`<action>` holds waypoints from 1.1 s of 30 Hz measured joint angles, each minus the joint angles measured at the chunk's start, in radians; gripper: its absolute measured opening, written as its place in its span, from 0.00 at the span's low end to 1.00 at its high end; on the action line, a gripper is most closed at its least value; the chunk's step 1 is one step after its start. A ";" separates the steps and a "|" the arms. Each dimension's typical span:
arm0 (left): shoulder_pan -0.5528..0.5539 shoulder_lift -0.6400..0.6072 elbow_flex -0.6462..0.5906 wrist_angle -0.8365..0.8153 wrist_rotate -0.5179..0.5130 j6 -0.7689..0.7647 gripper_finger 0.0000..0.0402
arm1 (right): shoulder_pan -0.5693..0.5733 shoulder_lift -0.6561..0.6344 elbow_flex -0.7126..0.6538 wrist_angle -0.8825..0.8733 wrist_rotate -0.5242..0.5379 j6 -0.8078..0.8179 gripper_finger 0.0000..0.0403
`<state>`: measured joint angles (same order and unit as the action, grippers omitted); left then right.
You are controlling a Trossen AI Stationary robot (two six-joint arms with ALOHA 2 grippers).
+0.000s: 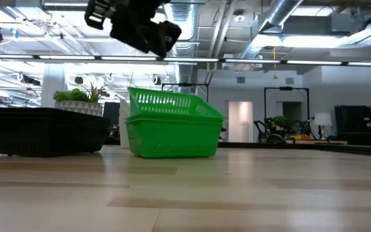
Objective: Stack baskets by color
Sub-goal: Stack the right green bin on top of the green bins, then return to Home Position
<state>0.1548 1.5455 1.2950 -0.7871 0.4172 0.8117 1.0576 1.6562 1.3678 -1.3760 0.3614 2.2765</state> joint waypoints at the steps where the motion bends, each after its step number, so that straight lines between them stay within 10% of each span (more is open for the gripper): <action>1: 0.024 0.000 -0.014 0.032 0.067 -0.009 0.40 | 0.000 0.000 0.000 0.000 0.000 0.000 0.06; 11: 0.173 0.000 -0.229 0.384 0.241 -0.051 0.26 | 0.000 0.000 0.000 0.002 0.000 -0.007 0.06; 20: 0.183 0.001 -0.404 0.581 0.180 -0.144 0.19 | 0.000 0.000 0.000 -0.004 0.000 -0.008 0.06; 33: 0.169 -0.099 -0.325 0.602 0.275 -0.417 0.17 | -0.019 0.000 0.000 -0.014 0.072 -0.056 0.07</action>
<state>0.3237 1.4463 0.9705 -0.1848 0.6922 0.3948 1.0391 1.6566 1.3674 -1.3901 0.4337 2.2200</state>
